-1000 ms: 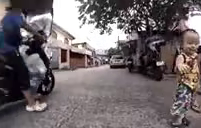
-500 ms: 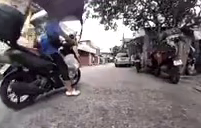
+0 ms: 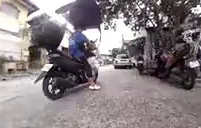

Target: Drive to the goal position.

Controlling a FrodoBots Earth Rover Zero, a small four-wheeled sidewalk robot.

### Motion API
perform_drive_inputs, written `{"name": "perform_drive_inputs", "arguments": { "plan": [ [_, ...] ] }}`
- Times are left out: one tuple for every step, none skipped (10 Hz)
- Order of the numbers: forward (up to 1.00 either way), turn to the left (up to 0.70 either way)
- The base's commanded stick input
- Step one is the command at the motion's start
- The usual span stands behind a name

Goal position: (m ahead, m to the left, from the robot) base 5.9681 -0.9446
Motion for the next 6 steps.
{"name": "perform_drive_inputs", "arguments": {
  "plan": [
    [1.00, 0.00],
    [1.00, 0.00],
    [1.00, 0.00],
    [1.00, 0.00],
    [1.00, 0.00],
    [1.00, 0.00]
  ]
}}
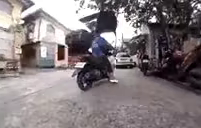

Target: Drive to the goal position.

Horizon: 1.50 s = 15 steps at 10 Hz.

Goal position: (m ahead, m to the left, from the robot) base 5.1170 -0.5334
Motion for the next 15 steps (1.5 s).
{"name": "perform_drive_inputs", "arguments": {
  "plan": [
    [1.00, 0.00],
    [1.00, 0.00],
    [1.00, 0.00],
    [1.00, 0.00],
    [1.00, 0.12],
    [1.00, 0.27],
    [1.00, 0.27],
    [1.00, 0.27],
    [1.00, 0.27],
    [1.00, 0.27],
    [1.00, 0.27],
    [1.00, 0.16],
    [1.00, 0.00],
    [1.00, 0.00],
    [1.00, 0.12]
  ]
}}
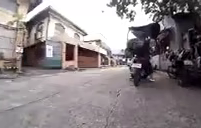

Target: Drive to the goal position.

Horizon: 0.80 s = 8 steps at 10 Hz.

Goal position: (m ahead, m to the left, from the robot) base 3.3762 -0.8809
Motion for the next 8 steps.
{"name": "perform_drive_inputs", "arguments": {
  "plan": [
    [1.00, 0.12],
    [1.00, 0.00],
    [1.00, 0.00],
    [1.00, 0.00],
    [1.00, 0.00],
    [1.00, 0.00],
    [1.00, -0.05],
    [1.00, -0.19]
  ]
}}
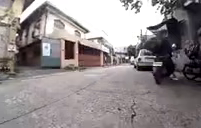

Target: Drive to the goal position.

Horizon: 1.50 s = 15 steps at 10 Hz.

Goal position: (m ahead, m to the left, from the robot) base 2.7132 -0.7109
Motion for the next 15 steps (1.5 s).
{"name": "perform_drive_inputs", "arguments": {
  "plan": [
    [1.00, 0.00],
    [1.00, 0.00],
    [1.00, -0.27],
    [1.00, -0.17],
    [1.00, 0.00],
    [1.00, 0.00],
    [1.00, 0.00],
    [1.00, 0.00],
    [1.00, 0.00],
    [1.00, -0.10],
    [1.00, -0.20],
    [1.00, -0.01],
    [1.00, -0.18],
    [1.00, 0.00],
    [1.00, 0.00]
  ]
}}
